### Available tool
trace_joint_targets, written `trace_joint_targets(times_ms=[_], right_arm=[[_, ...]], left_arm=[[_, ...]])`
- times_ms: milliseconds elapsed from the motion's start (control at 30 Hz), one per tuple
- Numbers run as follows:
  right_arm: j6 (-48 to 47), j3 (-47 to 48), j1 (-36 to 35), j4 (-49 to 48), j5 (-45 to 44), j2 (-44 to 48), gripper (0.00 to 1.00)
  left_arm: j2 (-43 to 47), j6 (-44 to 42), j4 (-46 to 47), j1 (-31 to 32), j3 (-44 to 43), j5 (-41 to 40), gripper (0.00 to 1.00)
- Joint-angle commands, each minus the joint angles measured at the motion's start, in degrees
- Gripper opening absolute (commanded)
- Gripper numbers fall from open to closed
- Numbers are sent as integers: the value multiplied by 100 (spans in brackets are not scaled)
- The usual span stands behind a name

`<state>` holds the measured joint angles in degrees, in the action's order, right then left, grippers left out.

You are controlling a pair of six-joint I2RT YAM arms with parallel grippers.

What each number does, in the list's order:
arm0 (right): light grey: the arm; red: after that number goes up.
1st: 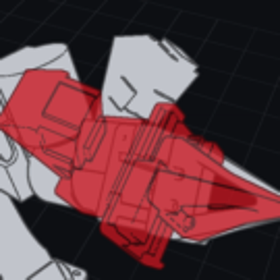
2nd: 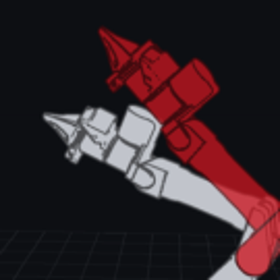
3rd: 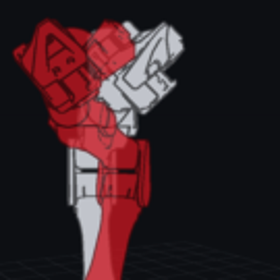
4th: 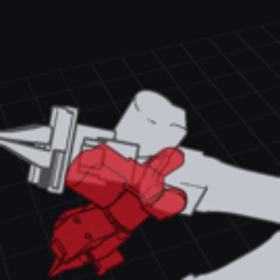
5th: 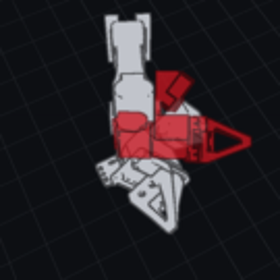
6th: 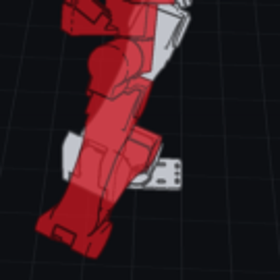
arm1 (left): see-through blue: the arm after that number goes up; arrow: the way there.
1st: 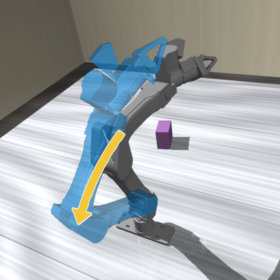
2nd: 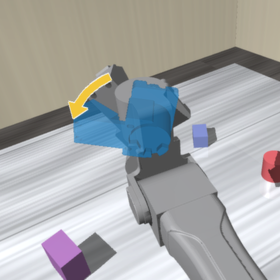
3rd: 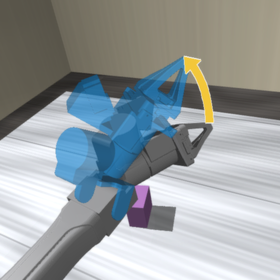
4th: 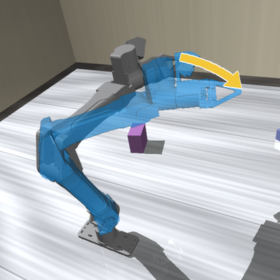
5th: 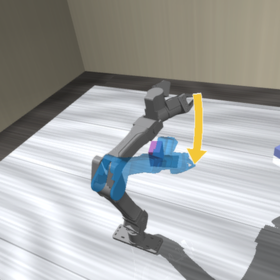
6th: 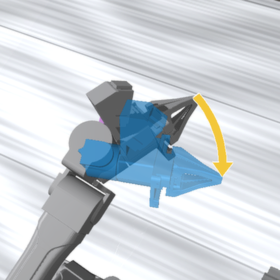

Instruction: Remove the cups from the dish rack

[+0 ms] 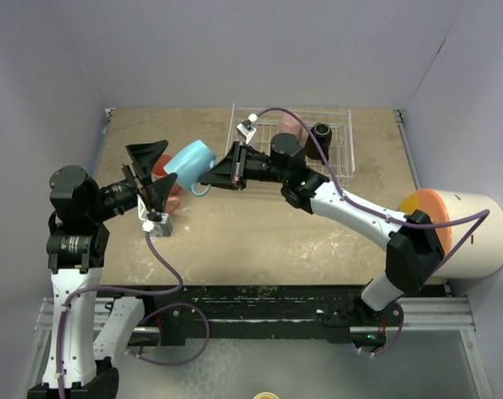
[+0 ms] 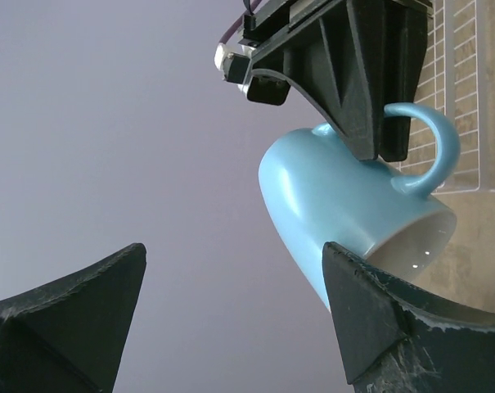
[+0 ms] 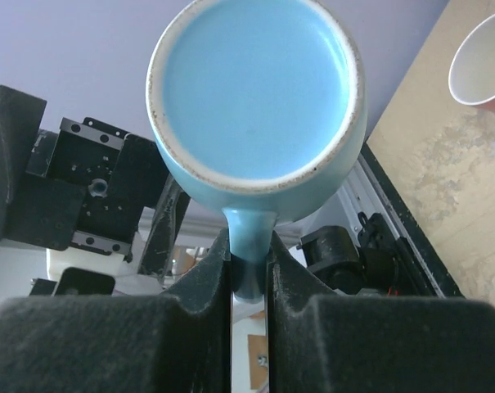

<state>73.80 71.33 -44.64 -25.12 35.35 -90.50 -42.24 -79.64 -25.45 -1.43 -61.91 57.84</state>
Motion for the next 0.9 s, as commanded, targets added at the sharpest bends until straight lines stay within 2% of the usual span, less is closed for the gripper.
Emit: trace_joint_targets(times_ms=[0, 100, 233, 433, 700, 867], right_arm=[[267, 132, -114, -1249, 209, 224, 0], [169, 147, -115, -937, 182, 279, 0], [-427, 297, -106, -110, 131, 393, 0], [-890, 590, -104, 612, -70, 384, 0], [-834, 632, -102, 611, -155, 401, 0], [-708, 670, -125, 329, -258, 374, 0]], left_arm=[[-18, -952, -774, 11, -28, 109, 91], [19, -1269, -984, 11, -31, 60, 90], [117, -1188, -994, 11, -122, -88, 90], [196, -1097, -1243, 11, -272, -276, 97], [282, -1825, -2023, 11, -169, -408, 98], [362, -1524, -1579, 11, 85, -242, 99]])
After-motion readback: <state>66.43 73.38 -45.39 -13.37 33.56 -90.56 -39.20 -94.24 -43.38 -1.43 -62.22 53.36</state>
